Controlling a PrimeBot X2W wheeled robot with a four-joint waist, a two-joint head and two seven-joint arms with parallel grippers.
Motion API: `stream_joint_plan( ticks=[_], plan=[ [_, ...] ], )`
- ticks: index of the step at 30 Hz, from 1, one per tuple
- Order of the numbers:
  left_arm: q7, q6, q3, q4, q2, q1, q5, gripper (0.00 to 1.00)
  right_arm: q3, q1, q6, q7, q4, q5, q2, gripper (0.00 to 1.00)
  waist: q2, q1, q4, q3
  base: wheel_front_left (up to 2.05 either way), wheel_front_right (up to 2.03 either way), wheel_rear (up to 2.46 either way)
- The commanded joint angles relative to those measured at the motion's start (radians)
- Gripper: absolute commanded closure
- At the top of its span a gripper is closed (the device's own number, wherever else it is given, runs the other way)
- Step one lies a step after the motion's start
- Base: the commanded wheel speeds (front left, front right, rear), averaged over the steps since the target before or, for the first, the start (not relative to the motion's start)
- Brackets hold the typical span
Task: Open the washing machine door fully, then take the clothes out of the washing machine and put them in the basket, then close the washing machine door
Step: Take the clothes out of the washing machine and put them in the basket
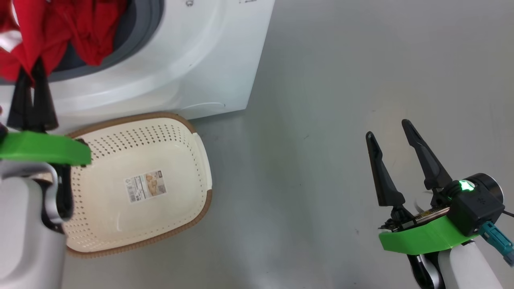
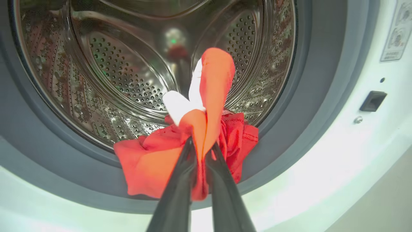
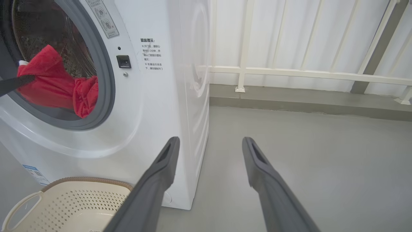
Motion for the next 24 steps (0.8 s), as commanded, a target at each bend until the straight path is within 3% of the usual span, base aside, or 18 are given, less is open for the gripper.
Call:
stream_joint_plan(
  ticks=[1, 24],
  plan=[
    [0.004, 0.011, 0.022, -0.059, 0.03, 0.033, -0.009, 1.0, 0.01, 0.014, 0.005, -0.006, -0.021, 0.007, -0.012, 0.0, -0.0001, 0.0, 0.005, -0.017, 0.0, 0.0, 0.0],
    [0.104, 0.099, -0.017, -0.435, -0.008, 0.311, -0.015, 1.0, -0.017, 0.05, 0.005, -0.006, -0.027, 0.015, -0.012, 0.0, -0.0001, 0.0, 0.03, -0.098, 0.0, 0.0, 0.0]
  ],
)
